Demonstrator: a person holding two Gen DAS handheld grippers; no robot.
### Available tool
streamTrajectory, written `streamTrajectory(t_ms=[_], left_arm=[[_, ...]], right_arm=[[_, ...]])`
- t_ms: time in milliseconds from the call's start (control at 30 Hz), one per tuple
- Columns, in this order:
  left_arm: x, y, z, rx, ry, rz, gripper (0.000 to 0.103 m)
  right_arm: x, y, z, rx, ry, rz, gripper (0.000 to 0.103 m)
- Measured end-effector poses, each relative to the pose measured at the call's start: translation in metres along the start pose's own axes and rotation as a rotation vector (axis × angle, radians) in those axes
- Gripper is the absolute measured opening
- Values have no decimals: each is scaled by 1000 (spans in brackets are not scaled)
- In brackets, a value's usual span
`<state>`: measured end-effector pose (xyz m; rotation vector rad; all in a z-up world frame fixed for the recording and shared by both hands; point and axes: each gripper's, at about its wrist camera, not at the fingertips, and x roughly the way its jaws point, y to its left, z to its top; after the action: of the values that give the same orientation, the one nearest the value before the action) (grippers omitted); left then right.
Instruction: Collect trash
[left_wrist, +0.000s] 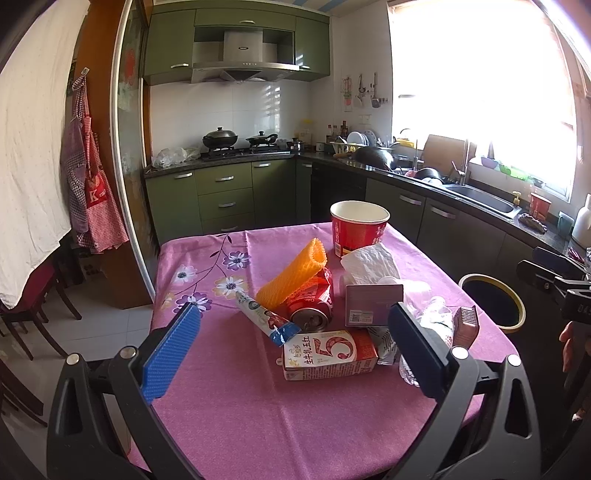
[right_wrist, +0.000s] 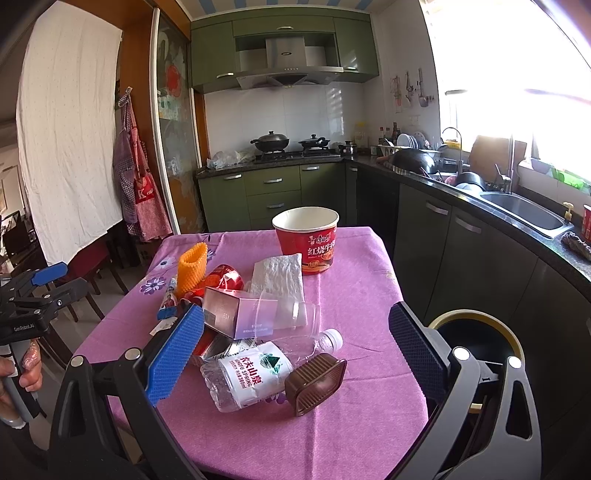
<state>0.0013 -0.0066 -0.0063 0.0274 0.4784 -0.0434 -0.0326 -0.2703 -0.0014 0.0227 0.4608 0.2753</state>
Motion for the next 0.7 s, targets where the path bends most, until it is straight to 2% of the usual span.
streamTrajectory(t_ms=[700], left_arm=[[4,-1,-2,-3,9,-5,97]], right_arm=[[5,-1,-1,4,12,7,99]])
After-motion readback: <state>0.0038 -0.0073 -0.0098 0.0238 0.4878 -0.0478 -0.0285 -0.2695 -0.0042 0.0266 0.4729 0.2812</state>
